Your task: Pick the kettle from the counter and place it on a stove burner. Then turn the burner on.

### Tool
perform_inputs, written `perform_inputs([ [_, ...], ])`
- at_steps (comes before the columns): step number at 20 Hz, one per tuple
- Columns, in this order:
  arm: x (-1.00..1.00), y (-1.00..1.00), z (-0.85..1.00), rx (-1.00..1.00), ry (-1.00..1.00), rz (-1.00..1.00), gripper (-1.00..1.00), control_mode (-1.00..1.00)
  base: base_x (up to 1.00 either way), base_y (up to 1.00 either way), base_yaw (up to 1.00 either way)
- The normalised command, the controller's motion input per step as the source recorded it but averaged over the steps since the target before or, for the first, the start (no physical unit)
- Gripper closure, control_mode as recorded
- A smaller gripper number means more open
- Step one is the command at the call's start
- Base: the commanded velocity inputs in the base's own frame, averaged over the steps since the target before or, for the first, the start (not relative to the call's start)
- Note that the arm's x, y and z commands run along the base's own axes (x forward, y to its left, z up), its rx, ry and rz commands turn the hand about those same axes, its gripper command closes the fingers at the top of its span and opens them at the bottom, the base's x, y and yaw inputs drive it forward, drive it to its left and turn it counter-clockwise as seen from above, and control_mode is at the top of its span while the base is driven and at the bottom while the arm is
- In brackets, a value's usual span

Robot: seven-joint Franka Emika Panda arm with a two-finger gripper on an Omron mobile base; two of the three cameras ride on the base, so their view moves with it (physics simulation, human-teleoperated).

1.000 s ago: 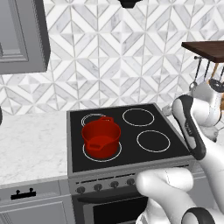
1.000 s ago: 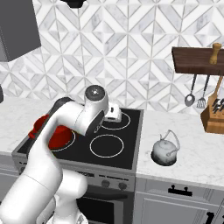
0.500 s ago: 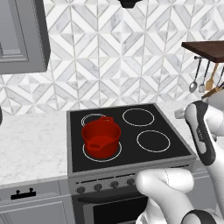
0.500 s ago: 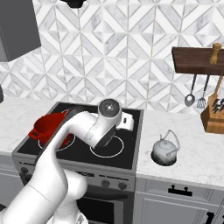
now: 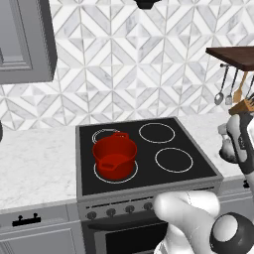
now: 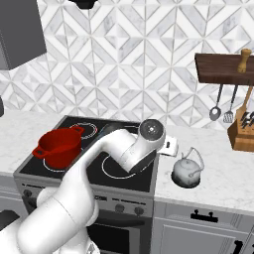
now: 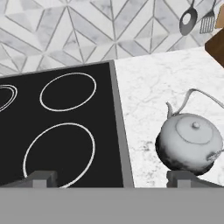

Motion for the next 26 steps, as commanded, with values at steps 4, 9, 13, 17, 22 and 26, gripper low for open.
perform_inputs([
  [4, 0.00, -0.80, -0.19, 0.00, 0.01, -0.07, -1.00, -1.00, 0.00, 0.00, 0.00],
  [9, 0.00, -0.59, -0.29, 0.00, 0.00, -0.04, -1.00, -1.00, 0.00, 0.00, 0.00],
  [13, 0.00, -0.63, -0.08, 0.00, 0.02, 0.00, -1.00, -1.00, 0.00, 0.00, 0.00],
  [17, 0.00, -0.63, 0.00, 0.00, 0.11, 0.00, -1.00, -1.00, 0.00, 0.00, 0.00],
  [22, 0.00, -0.47, -0.01, 0.00, 0.12, 0.00, -1.00, -1.00, 0.00, 0.00, 0.00],
  [26, 0.03, -0.03, -0.08, 0.00, 0.00, 0.00, -1.00, -1.00, 0.00, 0.00, 0.00],
])
